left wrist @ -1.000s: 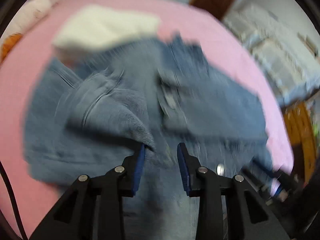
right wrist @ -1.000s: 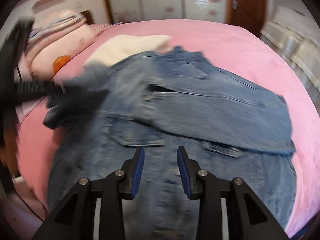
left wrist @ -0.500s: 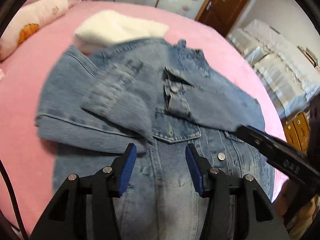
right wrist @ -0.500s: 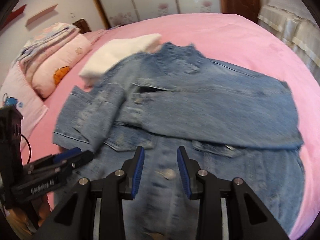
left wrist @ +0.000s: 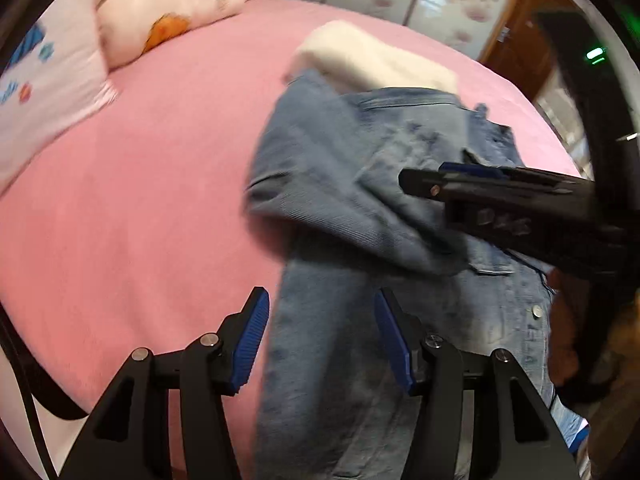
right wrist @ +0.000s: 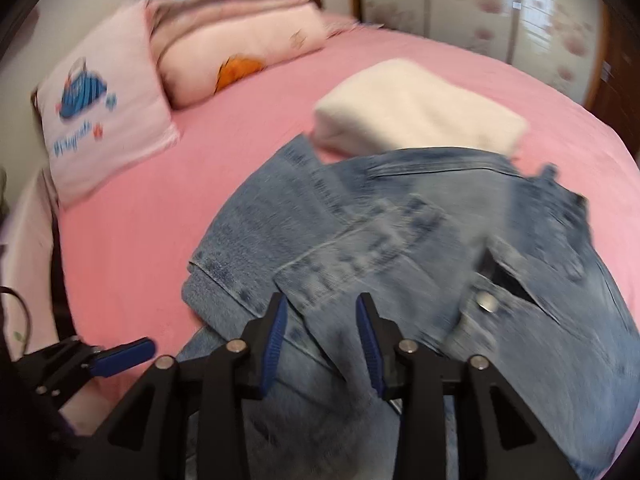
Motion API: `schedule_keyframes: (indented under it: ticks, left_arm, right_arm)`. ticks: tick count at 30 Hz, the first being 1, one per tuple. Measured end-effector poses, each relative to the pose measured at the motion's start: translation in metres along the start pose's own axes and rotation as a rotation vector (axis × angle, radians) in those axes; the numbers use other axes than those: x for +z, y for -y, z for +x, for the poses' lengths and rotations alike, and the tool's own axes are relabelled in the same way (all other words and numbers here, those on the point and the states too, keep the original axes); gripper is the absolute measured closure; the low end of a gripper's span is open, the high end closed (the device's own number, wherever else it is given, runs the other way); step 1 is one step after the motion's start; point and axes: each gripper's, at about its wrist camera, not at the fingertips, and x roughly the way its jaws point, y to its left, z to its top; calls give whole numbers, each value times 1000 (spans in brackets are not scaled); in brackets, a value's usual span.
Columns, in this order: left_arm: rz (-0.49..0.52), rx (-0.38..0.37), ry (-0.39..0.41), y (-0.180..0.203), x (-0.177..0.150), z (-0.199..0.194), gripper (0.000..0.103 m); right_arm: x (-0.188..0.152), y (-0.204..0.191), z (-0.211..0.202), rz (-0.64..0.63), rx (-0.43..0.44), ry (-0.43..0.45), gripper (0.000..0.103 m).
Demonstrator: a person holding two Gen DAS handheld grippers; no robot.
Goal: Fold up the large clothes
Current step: 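Grasp the jacket front edge with the right tool and lift it toward the collar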
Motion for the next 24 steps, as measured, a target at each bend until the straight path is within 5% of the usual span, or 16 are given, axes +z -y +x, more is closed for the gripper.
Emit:
schedule_keyframes:
  ticks: [5, 9, 11, 13, 18, 24]
  left_arm:
    - [-67, -11, -35, -24, -6, 5, 49]
    - [-73, -25, -40, -24, -4, 9, 49]
    - [-72, -36, -44, -22, -3, 9, 49]
    - [-64, -38, -46, -19, -4, 9, 49]
    - [-46, -38, -39, -10, -8, 2, 49]
    - [-22, -53, -39, 4, -10, 1, 49]
  right_arm:
    - [-7, -15, 49, -145, -118, -138, 58]
    - [-12, -24, 55, -210, -183, -126, 53]
    - [-12, -30, 53, -226, -150, -121, 83]
    - [-11, -32, 48, -233, -163, -104, 88]
    - [8, -1, -24, -123, -163, 102, 90]
    - [-12, 95, -141, 159, -172, 345, 91]
